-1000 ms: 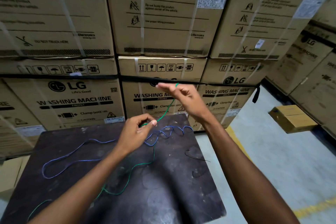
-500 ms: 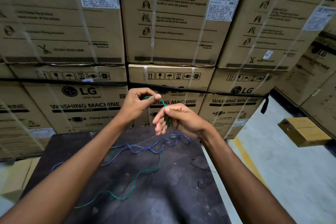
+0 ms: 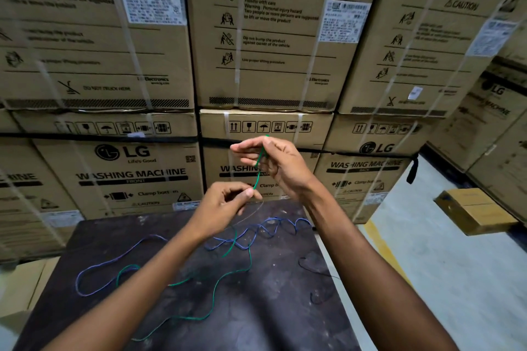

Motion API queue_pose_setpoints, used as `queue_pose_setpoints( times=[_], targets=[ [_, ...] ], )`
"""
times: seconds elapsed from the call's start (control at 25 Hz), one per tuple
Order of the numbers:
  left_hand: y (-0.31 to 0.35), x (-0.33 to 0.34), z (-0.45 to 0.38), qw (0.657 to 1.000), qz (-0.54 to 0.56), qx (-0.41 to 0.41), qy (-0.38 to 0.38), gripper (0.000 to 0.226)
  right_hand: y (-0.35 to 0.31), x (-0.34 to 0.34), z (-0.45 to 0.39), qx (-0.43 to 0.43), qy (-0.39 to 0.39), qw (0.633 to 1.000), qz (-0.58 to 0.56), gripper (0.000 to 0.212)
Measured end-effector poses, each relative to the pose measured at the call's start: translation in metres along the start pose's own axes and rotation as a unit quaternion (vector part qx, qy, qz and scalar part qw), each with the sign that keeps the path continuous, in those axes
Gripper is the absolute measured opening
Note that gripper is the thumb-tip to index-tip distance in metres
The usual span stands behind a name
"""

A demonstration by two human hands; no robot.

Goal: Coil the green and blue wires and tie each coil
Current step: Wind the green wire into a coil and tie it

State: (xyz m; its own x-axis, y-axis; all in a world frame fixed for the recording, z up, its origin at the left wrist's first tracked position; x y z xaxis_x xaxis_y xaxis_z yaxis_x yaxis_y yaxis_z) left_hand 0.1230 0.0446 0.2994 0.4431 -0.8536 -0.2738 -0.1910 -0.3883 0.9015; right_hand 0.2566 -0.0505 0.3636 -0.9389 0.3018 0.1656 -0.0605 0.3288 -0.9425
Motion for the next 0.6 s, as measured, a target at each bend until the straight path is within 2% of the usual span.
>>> queue_pose_setpoints(
  times=[0.08,0.16,0.28,0.44,0.52,0.6],
  targets=[
    [0.010,-0.010,0.005,0.997,-0.071,0.014,0.006,0.027,0.011,-0.007,-0.003,-0.008,0.041,0.991,0.126,0.041],
    [0.026,-0.021,0.005,0.993,-0.111,0.041,0.017,0.028,0.018,-0.009,-0.002,-0.014,0.049,0.970,0.237,0.035],
    [0.051,-0.049,-0.014,0.991,-0.095,0.077,0.047,0.026,0.020,-0.007,0.004,0.024,-0.012,0.936,0.351,0.033],
    [0.071,-0.075,-0.046,0.990,-0.089,0.086,0.071,0.019,0.012,0.005,0.016,0.093,-0.108,0.966,0.215,0.048],
    [0.071,-0.073,-0.054,0.994,-0.046,0.062,0.081,0.012,-0.001,0.015,0.017,0.089,-0.162,0.967,0.177,0.046],
    [0.065,-0.067,-0.056,0.995,0.016,0.032,0.094,0.012,-0.017,0.024,0.015,0.075,-0.181,0.975,0.102,0.042]
  ],
)
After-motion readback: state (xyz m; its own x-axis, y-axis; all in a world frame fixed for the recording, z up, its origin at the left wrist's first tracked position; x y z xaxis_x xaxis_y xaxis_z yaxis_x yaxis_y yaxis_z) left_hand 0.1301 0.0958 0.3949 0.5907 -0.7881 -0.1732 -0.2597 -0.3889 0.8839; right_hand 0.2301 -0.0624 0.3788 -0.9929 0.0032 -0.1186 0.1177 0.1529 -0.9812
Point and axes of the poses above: each hand's wrist, its own z-axis away from the middle knuckle, its own x-axis out of the palm, y = z × x, the point moved 2 cm from there along -z, towards the middle knuckle, and after that the axes turned 1 degree about y, right-handed, at the moved point
